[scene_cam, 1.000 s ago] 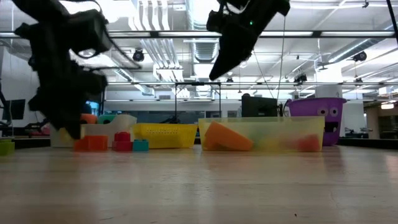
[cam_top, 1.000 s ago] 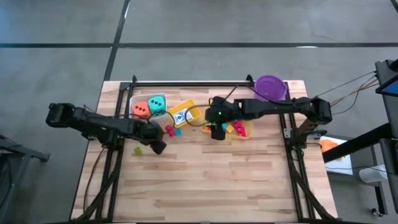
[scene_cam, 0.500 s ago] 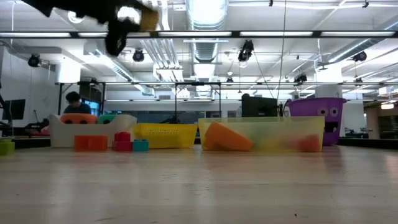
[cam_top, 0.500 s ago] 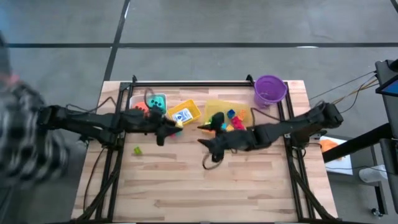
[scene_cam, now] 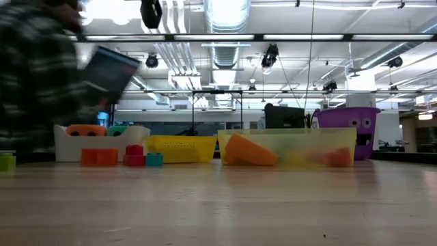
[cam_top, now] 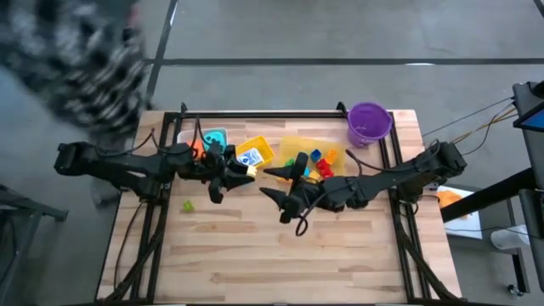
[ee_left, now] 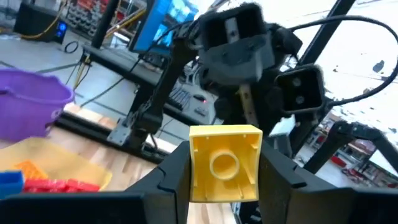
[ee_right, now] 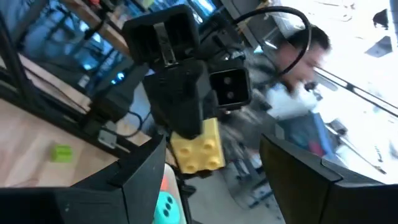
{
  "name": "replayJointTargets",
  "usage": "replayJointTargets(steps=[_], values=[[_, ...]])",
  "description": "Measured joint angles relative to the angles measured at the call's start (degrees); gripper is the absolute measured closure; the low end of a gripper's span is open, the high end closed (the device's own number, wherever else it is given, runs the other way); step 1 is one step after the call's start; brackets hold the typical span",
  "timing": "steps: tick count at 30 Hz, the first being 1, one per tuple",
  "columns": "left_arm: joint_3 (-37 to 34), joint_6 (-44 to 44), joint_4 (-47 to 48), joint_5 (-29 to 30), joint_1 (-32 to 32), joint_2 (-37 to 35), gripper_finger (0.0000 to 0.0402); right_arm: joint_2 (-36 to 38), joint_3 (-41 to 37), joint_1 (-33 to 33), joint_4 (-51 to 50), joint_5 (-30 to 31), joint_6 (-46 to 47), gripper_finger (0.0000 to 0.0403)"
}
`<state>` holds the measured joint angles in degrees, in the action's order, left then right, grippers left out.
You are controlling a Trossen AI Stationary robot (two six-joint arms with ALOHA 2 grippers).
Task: Pick & Place Toys
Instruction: Put the yellow game piece into the yellow bin
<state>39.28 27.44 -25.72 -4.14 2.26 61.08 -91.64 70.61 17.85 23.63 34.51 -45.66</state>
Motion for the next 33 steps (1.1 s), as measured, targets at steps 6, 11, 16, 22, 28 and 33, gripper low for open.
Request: replayJointTargets(steps=[6,11,16,22,28,33], values=[[3.4,-0.19,-0.28,-2.88,-0.07,2.23,0.0282,-1.74,0.81,-0.43,0.75,1.11,-1.97,0.0147],[5.64,-0.11,-0.05,-4.89,-0.07,4.67,0.0282,-2.23,2.51,-0.83,1.23,2.58,-4.81,0.0147],[8.09,0.0,-0.39,-5.75,-0.07,7.6,0.0282,-2.23,2.82,-0.96,1.01,2.51,-4.84,0.0147],[10.79,0.02,0.02,-8.23,-0.15,10.56,0.0282,-2.73,2.8,-0.98,1.21,2.75,-5.62,0.0147],[11.11,0.03,0.16,-8.28,-0.55,10.76,0.0282,-2.71,2.78,-0.96,1.89,3.05,-6.7,0.0181],[11.13,0.94,0.11,-7.93,-0.61,10.69,0.0282,-2.71,2.72,-0.96,1.78,2.98,-7.69,0.026]])
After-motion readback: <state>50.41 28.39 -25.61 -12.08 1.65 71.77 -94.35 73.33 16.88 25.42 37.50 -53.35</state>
